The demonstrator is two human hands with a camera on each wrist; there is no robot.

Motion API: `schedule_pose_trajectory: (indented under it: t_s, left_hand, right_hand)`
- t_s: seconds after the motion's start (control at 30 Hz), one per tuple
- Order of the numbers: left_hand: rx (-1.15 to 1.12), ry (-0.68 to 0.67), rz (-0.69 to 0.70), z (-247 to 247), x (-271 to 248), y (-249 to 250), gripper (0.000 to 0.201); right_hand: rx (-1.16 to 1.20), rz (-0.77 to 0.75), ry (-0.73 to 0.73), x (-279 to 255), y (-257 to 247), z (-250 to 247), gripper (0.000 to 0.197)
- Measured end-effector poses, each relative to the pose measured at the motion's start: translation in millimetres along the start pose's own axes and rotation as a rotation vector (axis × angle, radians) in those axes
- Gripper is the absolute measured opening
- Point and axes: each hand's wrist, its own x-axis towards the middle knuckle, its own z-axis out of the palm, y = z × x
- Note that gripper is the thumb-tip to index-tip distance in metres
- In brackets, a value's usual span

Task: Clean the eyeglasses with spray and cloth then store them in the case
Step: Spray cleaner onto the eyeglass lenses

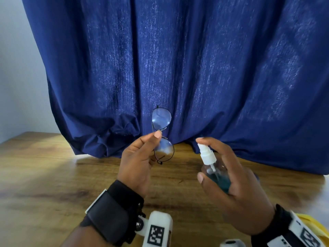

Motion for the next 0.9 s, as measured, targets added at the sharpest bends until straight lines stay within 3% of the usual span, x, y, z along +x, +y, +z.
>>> schedule_pose_trajectory:
  t_s: [0.1, 0.27, 0.4, 0.47, 0.57, 0.63, 0.9]
  left_hand:
    - [0.018, -0.009, 0.001, 1.1, -1.3, 0.3, 0.025]
    - [0.034, -0.007, -0.002, 3.0, -2.4, -0.6, 0.036]
    - [0.052, -0.043, 0.043, 8.2, -6.1, 6.6, 0.028]
    - [0.148, -0.052, 0.163, 10.6, -8.8, 12.0, 0.019]
    - [0.594, -0.08, 0.561, 8.0, -10.4, 21.7, 0.009]
    - [0.891, -0.147, 0.78, 5.1, -9.8, 25.5, 0.007]
    - [1.153, -0.131, 1.007, 4.7, -12.3, 16.6, 0.007]
  right_hand:
    - [0.002, 0.003, 0.009, -1.0, 2.2, -0.2, 0.063]
    - [0.106, 0.032, 0.1, 0.3, 3.5, 1.1, 0.066]
    - [0.2, 0.072, 0.166, 1.8, 2.8, -1.3, 0.071]
    - [0.332, 0.083, 0.199, 2.0, 1.2, -2.3, 0.061]
    - [0.498, 0.113, 0.261, 5.0, 0.7, -6.1, 0.038]
    - [0.557, 0.115, 0.307, 6.4, -0.7, -9.5, 0.044]
    - [0.428, 0.176, 0.376, 8.0, 6.8, -11.9, 0.027]
